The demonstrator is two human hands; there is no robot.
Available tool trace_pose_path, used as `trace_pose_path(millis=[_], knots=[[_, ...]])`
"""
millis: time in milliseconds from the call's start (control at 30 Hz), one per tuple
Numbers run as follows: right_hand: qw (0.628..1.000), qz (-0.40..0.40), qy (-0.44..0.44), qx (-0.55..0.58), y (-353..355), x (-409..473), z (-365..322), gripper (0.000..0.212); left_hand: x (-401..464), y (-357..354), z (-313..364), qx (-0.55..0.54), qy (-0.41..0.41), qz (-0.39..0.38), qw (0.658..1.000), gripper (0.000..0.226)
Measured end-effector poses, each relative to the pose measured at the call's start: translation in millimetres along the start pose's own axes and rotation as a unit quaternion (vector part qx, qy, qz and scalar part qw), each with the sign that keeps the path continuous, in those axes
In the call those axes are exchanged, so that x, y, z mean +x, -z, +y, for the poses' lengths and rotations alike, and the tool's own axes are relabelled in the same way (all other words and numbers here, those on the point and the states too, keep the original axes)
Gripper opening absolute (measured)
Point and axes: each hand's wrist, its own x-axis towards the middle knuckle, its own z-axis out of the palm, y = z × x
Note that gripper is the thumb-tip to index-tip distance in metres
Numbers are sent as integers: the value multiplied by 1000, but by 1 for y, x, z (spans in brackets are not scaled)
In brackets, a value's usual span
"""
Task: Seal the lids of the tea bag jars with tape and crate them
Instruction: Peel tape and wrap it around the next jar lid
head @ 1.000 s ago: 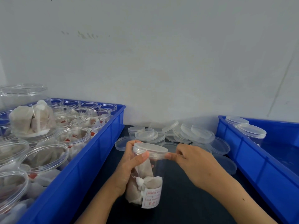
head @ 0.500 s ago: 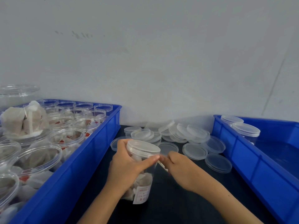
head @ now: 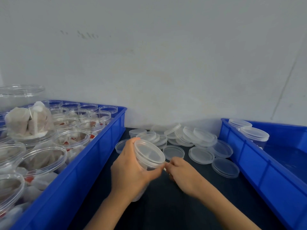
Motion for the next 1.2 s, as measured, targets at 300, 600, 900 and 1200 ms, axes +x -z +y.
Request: trace_pose_path(millis=[300,600,900,1200], knots=[[987,83,0,-137,-16,-3,1,25,-1,-1,7,65,-58,27,996,95],[976,112,33,-185,-18,0,7,8,-3,-2,16,90,-67,25,993,95],[975,104,-5,-198,-13,6,11,8,-9,7,24,71,-64,-19,995,95],[964,146,-45,-216,3,18,39,29,-16,-8,45,-40,-27,-33,998,97]])
